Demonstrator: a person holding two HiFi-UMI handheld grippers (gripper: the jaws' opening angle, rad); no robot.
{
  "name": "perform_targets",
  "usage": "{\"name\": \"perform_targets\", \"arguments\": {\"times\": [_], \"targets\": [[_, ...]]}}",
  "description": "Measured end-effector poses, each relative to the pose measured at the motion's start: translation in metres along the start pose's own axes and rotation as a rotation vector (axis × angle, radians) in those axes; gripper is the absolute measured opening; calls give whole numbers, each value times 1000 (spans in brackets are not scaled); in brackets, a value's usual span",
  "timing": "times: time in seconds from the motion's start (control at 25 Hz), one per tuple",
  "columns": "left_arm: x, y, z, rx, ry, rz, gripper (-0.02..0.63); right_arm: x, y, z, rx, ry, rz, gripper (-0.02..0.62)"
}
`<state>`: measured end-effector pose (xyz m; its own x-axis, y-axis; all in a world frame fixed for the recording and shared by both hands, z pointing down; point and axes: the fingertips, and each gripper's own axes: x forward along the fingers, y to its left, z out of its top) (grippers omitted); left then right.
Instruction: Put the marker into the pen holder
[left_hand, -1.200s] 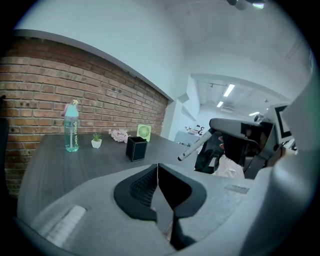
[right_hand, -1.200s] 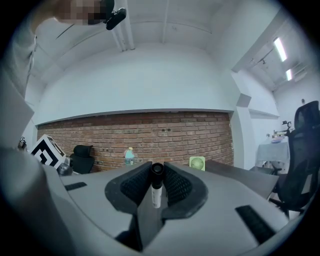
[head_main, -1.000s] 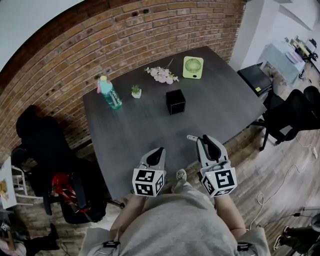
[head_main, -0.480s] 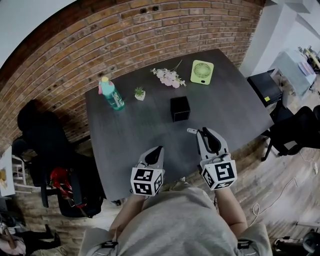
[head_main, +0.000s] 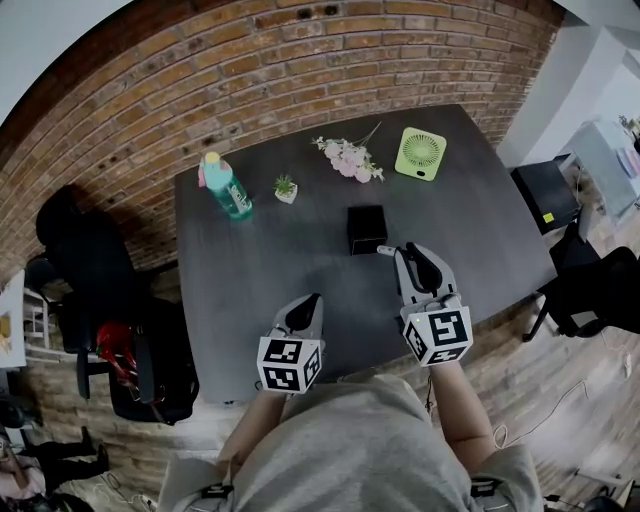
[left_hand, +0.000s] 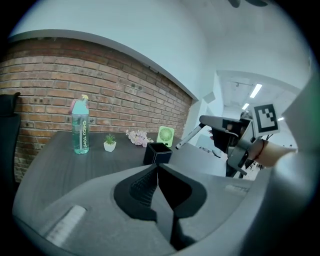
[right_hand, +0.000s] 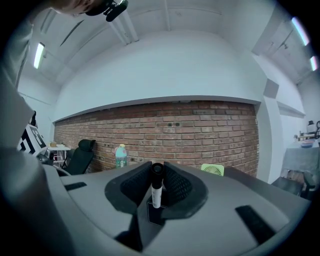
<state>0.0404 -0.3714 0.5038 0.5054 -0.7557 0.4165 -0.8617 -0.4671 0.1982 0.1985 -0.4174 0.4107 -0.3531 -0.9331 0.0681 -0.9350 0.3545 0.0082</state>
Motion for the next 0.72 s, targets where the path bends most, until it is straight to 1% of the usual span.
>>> {"name": "perform_targets", "arguments": {"times": [0.44, 0.72], "targets": [[26, 11, -2, -43, 16, 54, 20, 60, -28, -26, -14, 44, 48, 75], [34, 22, -6, -62, 30, 97, 20, 89, -32, -55, -17, 100, 80, 74]]}}
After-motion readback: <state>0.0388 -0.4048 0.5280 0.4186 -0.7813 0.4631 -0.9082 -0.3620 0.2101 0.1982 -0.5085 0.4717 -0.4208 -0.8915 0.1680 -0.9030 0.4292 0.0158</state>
